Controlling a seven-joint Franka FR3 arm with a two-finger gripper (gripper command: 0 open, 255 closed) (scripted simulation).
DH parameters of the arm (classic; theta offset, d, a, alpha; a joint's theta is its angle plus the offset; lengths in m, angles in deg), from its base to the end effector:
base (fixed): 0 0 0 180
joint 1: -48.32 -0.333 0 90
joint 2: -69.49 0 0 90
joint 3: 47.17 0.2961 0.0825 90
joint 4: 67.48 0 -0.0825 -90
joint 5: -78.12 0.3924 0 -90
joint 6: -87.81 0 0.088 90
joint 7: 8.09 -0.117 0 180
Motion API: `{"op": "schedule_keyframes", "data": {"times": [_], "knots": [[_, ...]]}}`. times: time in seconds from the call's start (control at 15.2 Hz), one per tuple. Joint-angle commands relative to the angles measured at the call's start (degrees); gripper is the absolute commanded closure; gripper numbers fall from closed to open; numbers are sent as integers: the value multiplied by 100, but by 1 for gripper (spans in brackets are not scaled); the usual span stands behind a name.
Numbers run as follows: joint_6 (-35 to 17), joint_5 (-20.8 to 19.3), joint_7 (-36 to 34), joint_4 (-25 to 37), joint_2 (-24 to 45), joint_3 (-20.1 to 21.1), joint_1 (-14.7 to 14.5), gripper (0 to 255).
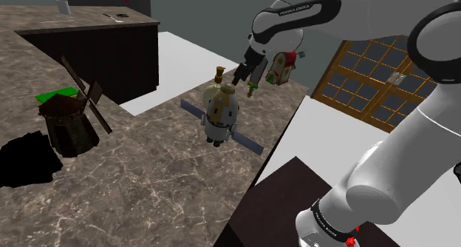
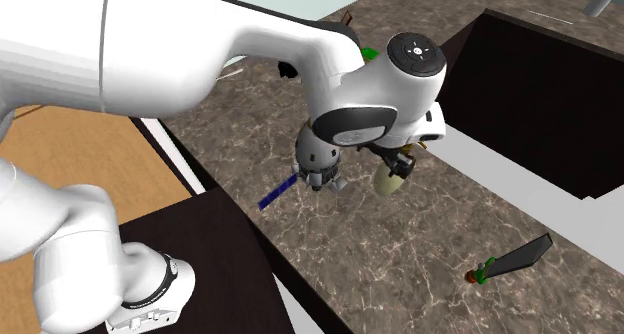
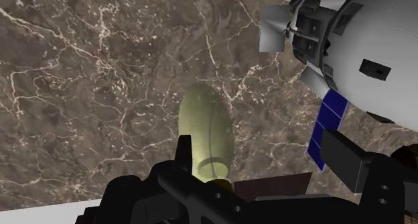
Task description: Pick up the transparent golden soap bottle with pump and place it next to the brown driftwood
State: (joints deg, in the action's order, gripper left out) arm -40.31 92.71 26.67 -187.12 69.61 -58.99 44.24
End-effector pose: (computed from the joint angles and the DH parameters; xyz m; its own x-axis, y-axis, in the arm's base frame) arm 0.5655 -0.0672 0.4039 0.9251 0.3023 0.2298 0.3326 -0.9371 -0.1062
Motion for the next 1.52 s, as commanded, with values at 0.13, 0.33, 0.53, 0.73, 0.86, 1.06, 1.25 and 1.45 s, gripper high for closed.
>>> {"op": "schedule_keyframes", "data": {"times": [0.13,0.33,0.53,0.73,0.86,1.06,1.25,1.45], "knots": [[-202,465,630,748,843,41,26,0],[-245,768,1037,1415,1475,131,107,0],[-354,828,1089,1453,1617,171,116,0],[-513,894,1129,1443,1768,207,107,0],[-646,952,1164,1444,1902,239,100,0],[-646,952,1163,1444,1902,240,100,0],[-646,952,1163,1444,1902,240,100,0],[-646,952,1164,1443,1902,240,100,255]]}}
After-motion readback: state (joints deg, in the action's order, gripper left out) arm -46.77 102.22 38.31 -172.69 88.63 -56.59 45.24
